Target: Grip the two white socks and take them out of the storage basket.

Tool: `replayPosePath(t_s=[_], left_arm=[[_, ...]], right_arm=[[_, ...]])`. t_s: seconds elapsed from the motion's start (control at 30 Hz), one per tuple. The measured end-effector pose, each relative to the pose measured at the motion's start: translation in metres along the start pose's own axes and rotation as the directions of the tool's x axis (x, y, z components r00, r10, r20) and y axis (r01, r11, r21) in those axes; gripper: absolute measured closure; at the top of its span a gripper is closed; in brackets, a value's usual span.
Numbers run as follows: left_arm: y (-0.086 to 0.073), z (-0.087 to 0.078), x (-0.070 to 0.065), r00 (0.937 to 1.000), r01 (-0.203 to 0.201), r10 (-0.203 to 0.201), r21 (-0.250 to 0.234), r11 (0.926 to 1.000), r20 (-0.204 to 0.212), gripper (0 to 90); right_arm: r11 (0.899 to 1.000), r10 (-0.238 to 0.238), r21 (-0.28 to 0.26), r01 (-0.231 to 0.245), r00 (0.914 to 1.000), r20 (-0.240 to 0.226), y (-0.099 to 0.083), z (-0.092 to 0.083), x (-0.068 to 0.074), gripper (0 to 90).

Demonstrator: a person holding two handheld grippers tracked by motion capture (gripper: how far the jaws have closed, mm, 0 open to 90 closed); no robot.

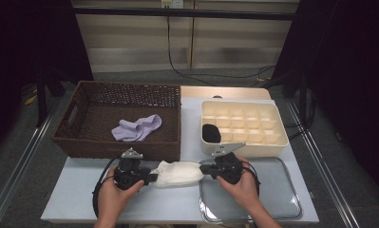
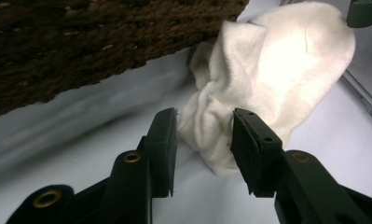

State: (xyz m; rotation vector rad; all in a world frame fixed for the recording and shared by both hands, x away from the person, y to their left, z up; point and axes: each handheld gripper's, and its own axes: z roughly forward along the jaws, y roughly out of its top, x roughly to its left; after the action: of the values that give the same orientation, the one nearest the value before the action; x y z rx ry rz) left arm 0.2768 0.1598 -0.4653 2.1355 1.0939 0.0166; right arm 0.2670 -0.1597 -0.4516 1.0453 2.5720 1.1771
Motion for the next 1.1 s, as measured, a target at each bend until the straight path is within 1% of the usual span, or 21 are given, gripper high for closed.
replayPosePath(t_s=[0.1,0.13,0.2,0.33,0.37,0.4,0.43,0.5,0.53,0.57,0.67,0.7,0.73,0.77,0.8,0.83,0.9,0.93,1.0,1.03,1.1], left_arm=[[-0.001,0.005,-0.002,0.9996,-0.012,0.012,0.009,0.9999,-0.024,58.1],[-0.001,0.006,-0.003,0.9994,-0.013,0.013,0.005,0.9999,-0.033,57.9],[0.000,0.007,-0.006,0.9984,-0.021,0.022,0.016,0.9996,-0.052,58.9],[-0.001,0.008,-0.008,0.9987,-0.011,0.011,0.017,0.9998,-0.050,63.5],[0.000,0.007,-0.008,0.9995,0.005,-0.004,0.024,0.9997,-0.031,68.3],[0.000,0.008,-0.009,0.9995,0.011,-0.010,0.026,0.9996,-0.031,72.7],[0.000,0.008,-0.009,0.9994,0.022,-0.021,0.026,0.9994,-0.029,74.7],[0.002,0.007,-0.010,0.9995,0.013,-0.011,0.045,0.9989,-0.030,77.0],[0.002,0.007,-0.011,0.9995,0.009,-0.007,0.045,0.9990,-0.030,77.4],[0.003,0.006,-0.011,0.9996,0.005,-0.004,0.046,0.9989,-0.030,77.6],[0.004,0.002,-0.009,0.9998,0.018,-0.019,0.041,0.9990,0.010,78.1],[0.005,-0.001,-0.008,0.9995,0.020,-0.021,0.045,0.9988,0.025,78.1],[0.005,-0.001,-0.008,0.9995,0.020,-0.021,0.045,0.9988,0.025,78.1],[0.007,-0.006,-0.007,0.9985,0.026,-0.028,0.037,0.9990,0.048,78.1],[0.008,-0.007,-0.008,0.9982,0.026,-0.028,0.033,0.9991,0.053,78.1],[0.009,-0.010,-0.009,0.9972,0.034,-0.035,0.025,0.9991,0.066,78.1],[0.012,-0.013,-0.010,0.9960,0.030,-0.032,0.024,0.9993,0.084,78.2],[0.013,-0.015,-0.011,0.9954,0.029,-0.030,0.018,0.9994,0.090,78.2],[0.016,-0.020,-0.013,0.9938,0.034,-0.035,0.017,0.9993,0.105,78.3],[0.017,-0.021,-0.014,0.9936,0.033,-0.035,0.015,0.9993,0.107,78.3],[0.019,-0.024,-0.015,0.9932,0.032,-0.034,0.017,0.9993,0.112,78.3]], right_arm=[[1.000,-0.024,0.011,0.024,0.9997,-0.007,0.002,0.005,0.007,90.0],[0.999,-0.032,0.015,0.032,0.9995,-0.006,0.003,0.006,0.010,90.0],[0.999,-0.044,0.014,0.044,0.9990,-0.011,0.006,0.009,0.014,90.0],[0.998,-0.061,0.007,0.061,0.9979,-0.022,0.010,0.016,0.019,90.0],[0.998,-0.062,0.009,0.062,0.9978,-0.023,0.011,0.020,0.021,90.0],[0.998,-0.067,0.008,0.067,0.9974,-0.028,0.012,0.024,0.023,90.0],[0.998,-0.067,0.016,0.067,0.9974,-0.026,0.013,0.028,0.025,90.0],[0.997,-0.075,0.015,0.075,0.9966,-0.034,0.015,0.038,0.028,90.0],[0.997,-0.069,0.018,0.070,0.9967,-0.042,0.016,0.042,0.030,90.0],[0.996,-0.081,0.029,0.082,0.9957,-0.045,0.018,0.045,0.032,90.0],[0.995,-0.088,0.036,0.090,0.9943,-0.060,0.020,0.055,0.037,90.0],[0.995,-0.091,0.043,0.094,0.9944,-0.054,0.020,0.058,0.038,90.0],[0.994,-0.095,0.047,0.098,0.9939,-0.057,0.020,0.061,0.037,90.0],[0.995,-0.078,0.050,0.081,0.9951,-0.061,0.019,0.064,0.037,90.0],[0.997,-0.067,0.043,0.070,0.9953,-0.070,0.018,0.065,0.036,90.0],[0.997,-0.060,0.043,0.063,0.9954,-0.074,0.018,0.065,0.035,90.0],[0.997,-0.059,0.051,0.063,0.9956,-0.073,0.019,0.064,0.035,90.0],[0.996,-0.071,0.052,0.075,0.9951,-0.068,0.019,0.064,0.036,90.0],[0.995,-0.073,0.055,0.078,0.9945,-0.075,0.020,0.065,0.037,90.0],[0.995,-0.073,0.063,0.077,0.9947,-0.072,0.021,0.066,0.039,90.0],[0.994,-0.080,0.064,0.085,0.9935,-0.081,0.022,0.068,0.041,90.0]])
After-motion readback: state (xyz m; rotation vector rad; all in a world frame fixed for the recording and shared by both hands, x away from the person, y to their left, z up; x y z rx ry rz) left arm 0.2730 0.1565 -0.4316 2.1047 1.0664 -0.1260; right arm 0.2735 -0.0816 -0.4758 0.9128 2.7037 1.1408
